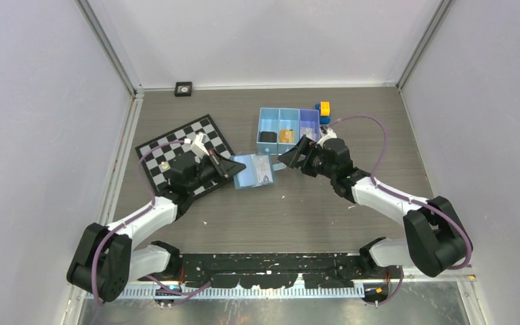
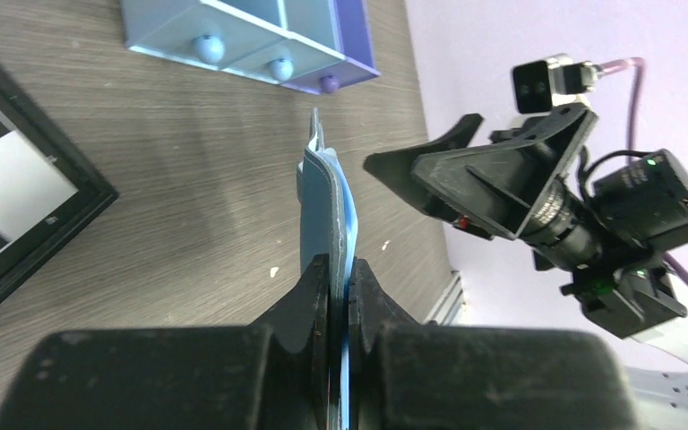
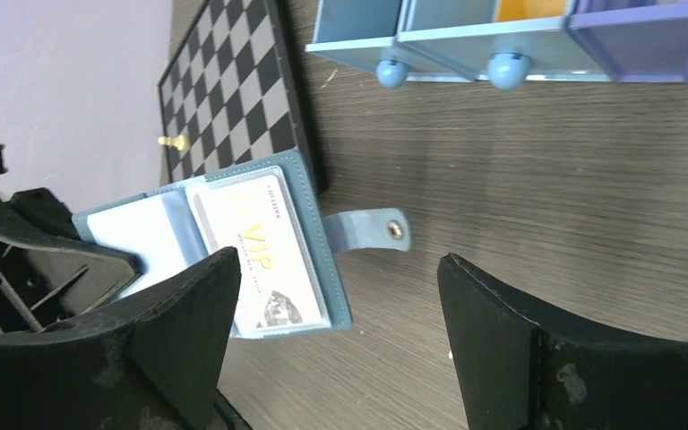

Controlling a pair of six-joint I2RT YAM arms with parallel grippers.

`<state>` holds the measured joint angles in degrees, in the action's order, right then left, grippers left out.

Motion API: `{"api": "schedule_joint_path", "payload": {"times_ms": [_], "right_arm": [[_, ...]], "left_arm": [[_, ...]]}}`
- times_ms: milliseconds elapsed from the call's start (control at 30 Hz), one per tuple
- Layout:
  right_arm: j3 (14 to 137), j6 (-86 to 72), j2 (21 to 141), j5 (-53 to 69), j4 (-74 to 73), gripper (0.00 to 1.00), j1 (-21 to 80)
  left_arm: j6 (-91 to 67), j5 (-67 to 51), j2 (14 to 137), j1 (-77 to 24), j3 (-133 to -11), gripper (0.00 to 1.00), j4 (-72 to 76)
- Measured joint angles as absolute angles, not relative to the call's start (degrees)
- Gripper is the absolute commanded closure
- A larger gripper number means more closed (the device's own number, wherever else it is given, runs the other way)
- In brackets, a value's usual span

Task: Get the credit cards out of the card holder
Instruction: Remove the credit card from the card holder.

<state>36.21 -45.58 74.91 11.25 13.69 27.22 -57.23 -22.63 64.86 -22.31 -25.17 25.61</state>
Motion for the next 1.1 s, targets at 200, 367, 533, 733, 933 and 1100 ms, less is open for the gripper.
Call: {"api": "schedule_joint_path", "payload": {"times_ms": [200, 367, 533, 733, 933, 1100], "right_arm": [[35.97, -46.57, 75.66, 13.04, 18.41, 0.13, 29.23], [35.09, -47.20, 75.46, 14.72, 22.04, 0.13, 30.20], [34.28, -48.36, 75.46, 16.80, 25.61, 0.12, 30.65], [33.95, -49.56, 75.46, 19.09, 29.23, 0.12, 31.44], [33.95, -50.37, 75.46, 20.21, 30.35, 0.12, 31.83], [33.95, -51.22, 75.46, 20.12, 30.41, 0.12, 31.90]], "left_arm": [[-60.42, -27.55, 67.51, -22.31, -24.88, 1.00, 35.14], [-61.95, -29.71, 67.68, -22.31, -24.64, 1.00, 40.18], [-62.89, -30.20, 65.87, -22.31, -22.70, 1.00, 44.12], [-63.07, -30.22, 62.59, -22.31, -21.91, 1.00, 45.71], [-63.46, -30.65, 61.32, -22.20, -21.80, 1.00, 47.55], [-63.79, -29.87, 58.39, -22.11, -20.12, 1.00, 48.29]]}}
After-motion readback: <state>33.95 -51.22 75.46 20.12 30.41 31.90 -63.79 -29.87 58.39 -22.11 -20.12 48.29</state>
